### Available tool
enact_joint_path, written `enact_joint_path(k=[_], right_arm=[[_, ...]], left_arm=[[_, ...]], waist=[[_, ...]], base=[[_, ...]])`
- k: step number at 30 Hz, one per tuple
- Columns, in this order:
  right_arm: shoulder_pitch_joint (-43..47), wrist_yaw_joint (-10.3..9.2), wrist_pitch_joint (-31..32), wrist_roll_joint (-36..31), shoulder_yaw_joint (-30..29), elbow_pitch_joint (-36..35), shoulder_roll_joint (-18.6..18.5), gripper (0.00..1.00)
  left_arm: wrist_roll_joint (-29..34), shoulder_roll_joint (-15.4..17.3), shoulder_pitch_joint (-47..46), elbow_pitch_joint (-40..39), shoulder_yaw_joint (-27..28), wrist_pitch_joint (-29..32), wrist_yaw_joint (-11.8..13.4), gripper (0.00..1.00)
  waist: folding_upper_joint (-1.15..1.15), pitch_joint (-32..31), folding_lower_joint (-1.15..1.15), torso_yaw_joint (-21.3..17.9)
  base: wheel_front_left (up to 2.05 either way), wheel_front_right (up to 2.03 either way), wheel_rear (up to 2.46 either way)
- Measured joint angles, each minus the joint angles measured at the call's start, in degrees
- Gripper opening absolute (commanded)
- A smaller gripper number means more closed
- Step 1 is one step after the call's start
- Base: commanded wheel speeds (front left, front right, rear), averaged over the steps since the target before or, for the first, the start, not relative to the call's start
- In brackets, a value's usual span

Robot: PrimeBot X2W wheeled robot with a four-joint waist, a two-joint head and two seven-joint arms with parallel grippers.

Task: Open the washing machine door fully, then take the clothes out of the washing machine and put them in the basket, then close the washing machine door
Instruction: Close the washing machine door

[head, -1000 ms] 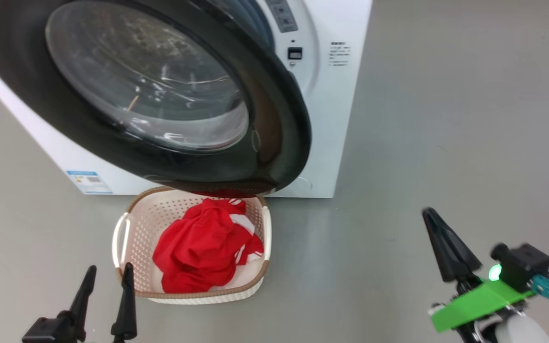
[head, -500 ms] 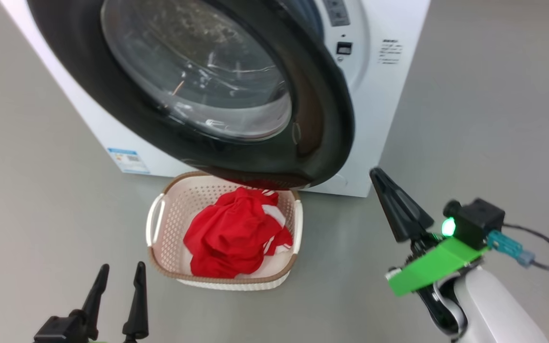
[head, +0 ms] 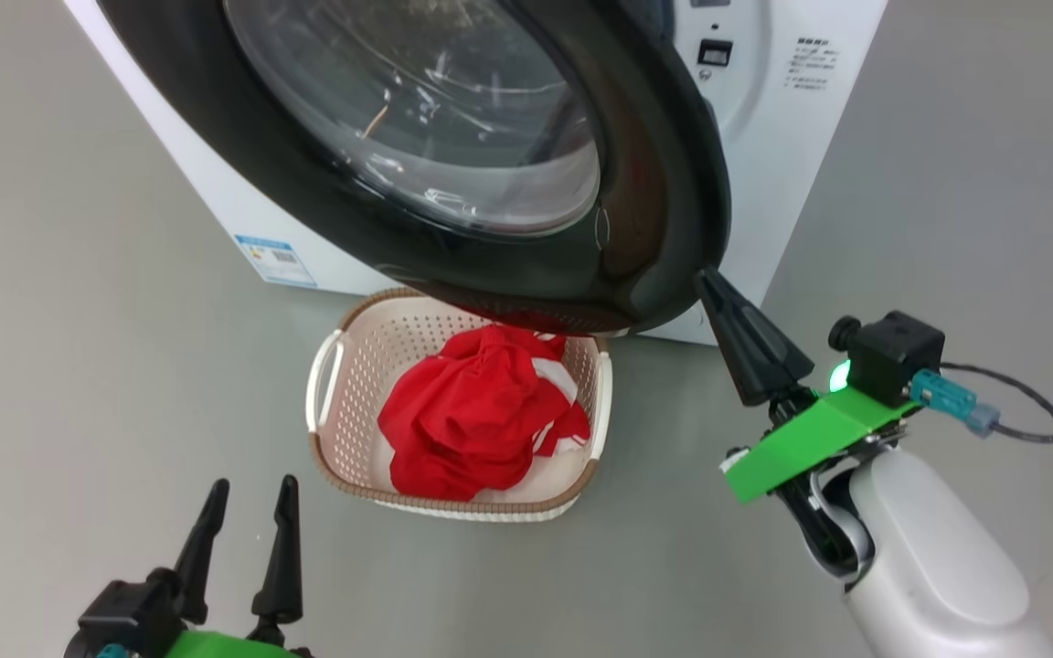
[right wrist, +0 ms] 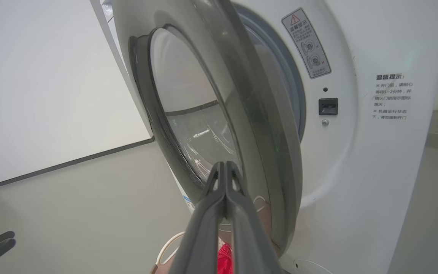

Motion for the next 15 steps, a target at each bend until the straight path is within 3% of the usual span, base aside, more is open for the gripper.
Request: enact_joint_path(k=[15], right_arm=[[-8.5, 0.00, 0.0, 1.1, -1.4, 5.0, -0.8, 0.00]], left_arm=[[-2.4, -0.1, -4.8, 0.0, -2.1, 0.0, 0.0, 1.00]], waist=[[0.00, 5.5, 0.00, 1.4]], base=[[0.00, 0.00, 0.00]])
